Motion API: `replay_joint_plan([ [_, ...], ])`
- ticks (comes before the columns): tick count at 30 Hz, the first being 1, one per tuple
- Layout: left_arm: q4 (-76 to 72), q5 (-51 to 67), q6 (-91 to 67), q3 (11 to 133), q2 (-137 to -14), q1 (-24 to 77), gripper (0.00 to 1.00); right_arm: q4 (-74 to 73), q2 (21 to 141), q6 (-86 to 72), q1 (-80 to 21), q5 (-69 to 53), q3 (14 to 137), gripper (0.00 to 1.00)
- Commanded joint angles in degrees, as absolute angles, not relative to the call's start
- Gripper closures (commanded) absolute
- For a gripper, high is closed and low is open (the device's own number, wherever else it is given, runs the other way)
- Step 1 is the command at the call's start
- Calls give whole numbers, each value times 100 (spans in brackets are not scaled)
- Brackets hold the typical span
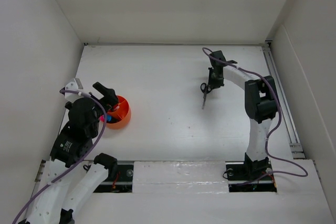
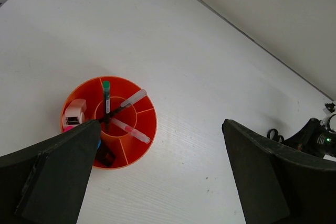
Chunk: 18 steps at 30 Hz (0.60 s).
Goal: Sort the stationery into containers
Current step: Pick up the scissors from the center of the board.
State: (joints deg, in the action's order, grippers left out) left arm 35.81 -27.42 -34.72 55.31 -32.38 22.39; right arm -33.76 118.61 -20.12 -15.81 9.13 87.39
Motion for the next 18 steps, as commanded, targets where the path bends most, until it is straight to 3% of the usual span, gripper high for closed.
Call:
replay_joint_plan([
  [1, 3401, -2786, -3393, 5528, -3164, 2224, 0, -3647, 11909, -1854, -1617, 668, 8921, 90],
  [2, 3401, -2786, -3393, 5528, -3164, 2224, 0, -3647, 11909, -1802, -1617, 598, 8921, 100],
  [9, 3314, -2550, -3288, 5528, -3217, 2224, 0, -2780, 11183, -1854, -1678, 282, 7956, 100],
  [18, 2699, 551, -2856, 5528, -3621, 2224, 0, -1249, 9037, -2329, -3424, 896, 6638, 100],
])
